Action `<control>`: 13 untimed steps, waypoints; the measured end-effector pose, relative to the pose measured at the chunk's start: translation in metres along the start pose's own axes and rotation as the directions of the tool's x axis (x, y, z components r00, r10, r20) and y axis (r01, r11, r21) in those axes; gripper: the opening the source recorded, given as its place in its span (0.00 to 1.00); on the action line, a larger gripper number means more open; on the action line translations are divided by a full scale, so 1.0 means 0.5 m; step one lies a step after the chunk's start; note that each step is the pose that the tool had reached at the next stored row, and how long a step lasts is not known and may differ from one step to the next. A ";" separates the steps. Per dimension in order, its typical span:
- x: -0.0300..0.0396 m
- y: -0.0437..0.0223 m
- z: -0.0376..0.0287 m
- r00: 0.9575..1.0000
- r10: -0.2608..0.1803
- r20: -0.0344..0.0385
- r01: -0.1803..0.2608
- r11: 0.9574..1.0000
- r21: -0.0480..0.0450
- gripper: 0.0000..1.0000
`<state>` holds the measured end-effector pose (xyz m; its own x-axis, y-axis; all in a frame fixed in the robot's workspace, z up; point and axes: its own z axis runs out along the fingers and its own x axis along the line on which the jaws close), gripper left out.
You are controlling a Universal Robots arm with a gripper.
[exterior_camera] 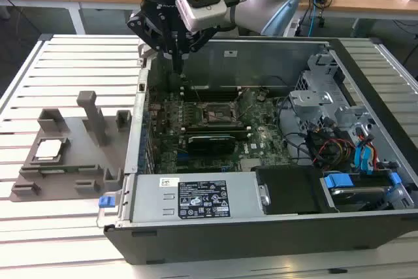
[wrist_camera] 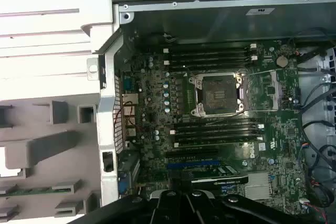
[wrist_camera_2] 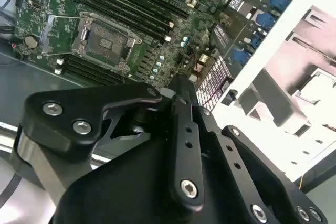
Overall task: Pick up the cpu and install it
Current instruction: 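Reach for the cpu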
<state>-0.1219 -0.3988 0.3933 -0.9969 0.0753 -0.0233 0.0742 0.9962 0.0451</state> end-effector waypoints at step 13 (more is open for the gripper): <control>0.061 -0.005 -0.002 1.000 0.000 0.000 0.000 1.000 0.000 0.11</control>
<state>-0.1526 -0.3989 0.3933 -0.9969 0.0752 -0.0233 0.0741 0.9962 0.0450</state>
